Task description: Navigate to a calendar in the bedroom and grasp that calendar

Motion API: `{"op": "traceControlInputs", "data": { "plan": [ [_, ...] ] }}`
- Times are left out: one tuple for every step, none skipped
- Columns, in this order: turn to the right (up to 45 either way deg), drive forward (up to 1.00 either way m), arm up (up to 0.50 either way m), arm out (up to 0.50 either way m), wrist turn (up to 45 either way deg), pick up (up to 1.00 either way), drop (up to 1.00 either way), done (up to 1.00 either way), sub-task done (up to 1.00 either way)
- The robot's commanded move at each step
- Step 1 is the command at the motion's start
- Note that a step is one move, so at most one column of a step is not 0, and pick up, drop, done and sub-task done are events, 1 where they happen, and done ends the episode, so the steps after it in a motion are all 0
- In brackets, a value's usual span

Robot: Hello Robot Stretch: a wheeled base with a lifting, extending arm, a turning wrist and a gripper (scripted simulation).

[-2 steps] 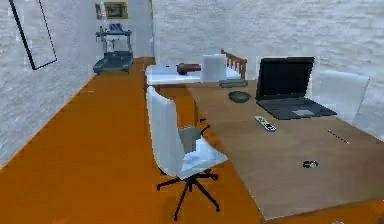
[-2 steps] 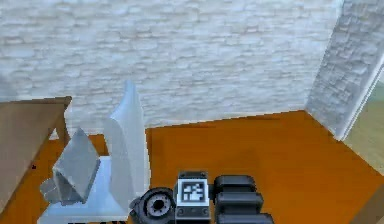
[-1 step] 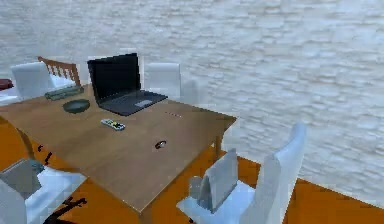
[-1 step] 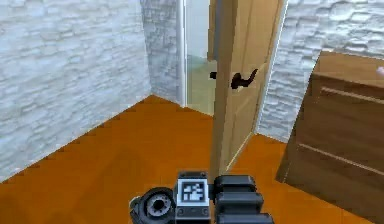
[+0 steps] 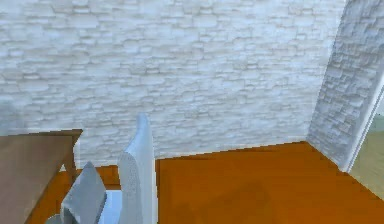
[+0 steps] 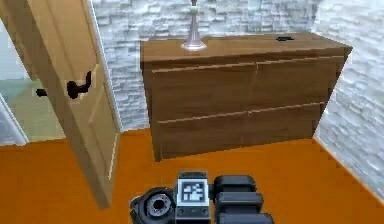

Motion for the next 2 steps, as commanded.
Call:
{"op": "traceControlInputs", "data": {
  "plan": [
    [24.0,0.0,0.0,0.0,0.0,0.0,0.0,0.0,0.0],
    [0.0,0.75,0.0,0.0,0.0,0.0,0.0,0.0,0.0]
  ]
}}
